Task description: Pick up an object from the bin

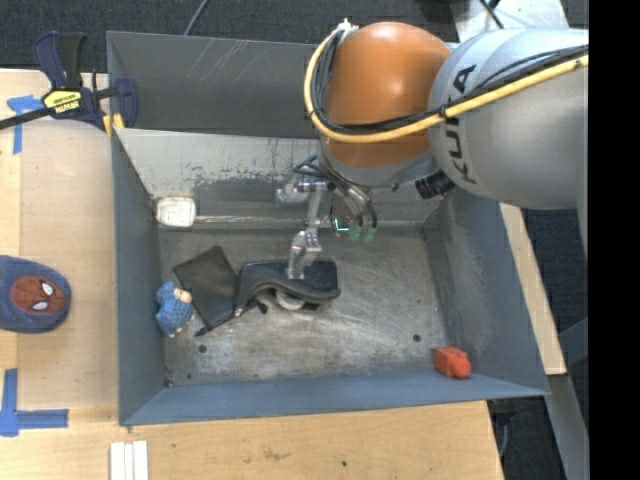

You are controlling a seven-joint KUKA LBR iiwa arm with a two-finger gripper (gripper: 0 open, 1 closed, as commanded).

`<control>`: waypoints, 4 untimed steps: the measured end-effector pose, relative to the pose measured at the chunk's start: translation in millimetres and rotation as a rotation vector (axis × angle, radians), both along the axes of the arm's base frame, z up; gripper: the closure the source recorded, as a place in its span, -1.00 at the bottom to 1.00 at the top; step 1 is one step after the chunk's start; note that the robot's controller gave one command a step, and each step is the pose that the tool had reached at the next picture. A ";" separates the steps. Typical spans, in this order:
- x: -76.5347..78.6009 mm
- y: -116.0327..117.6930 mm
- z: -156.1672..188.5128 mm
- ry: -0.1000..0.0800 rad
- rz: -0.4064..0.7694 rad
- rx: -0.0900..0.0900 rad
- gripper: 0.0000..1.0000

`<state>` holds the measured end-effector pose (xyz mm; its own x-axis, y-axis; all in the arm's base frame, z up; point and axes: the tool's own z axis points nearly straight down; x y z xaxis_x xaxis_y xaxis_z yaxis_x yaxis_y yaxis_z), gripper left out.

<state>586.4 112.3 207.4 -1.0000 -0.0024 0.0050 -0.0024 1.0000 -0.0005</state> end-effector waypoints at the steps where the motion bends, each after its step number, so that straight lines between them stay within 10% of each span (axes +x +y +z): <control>1: -4.4 -28.3 -106.3 -0.015 0.145 0.005 -1.00; 2: -8.5 -29.2 -108.1 0.008 0.145 0.003 1.00; 3: -35.8 -53.7 -90.6 0.001 0.293 0.000 1.00; 4: -43.6 -62.8 -3.9 -0.008 0.286 0.000 1.00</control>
Offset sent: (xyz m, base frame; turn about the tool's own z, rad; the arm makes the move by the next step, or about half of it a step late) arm -0.0102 -0.0369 -0.1374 -0.1593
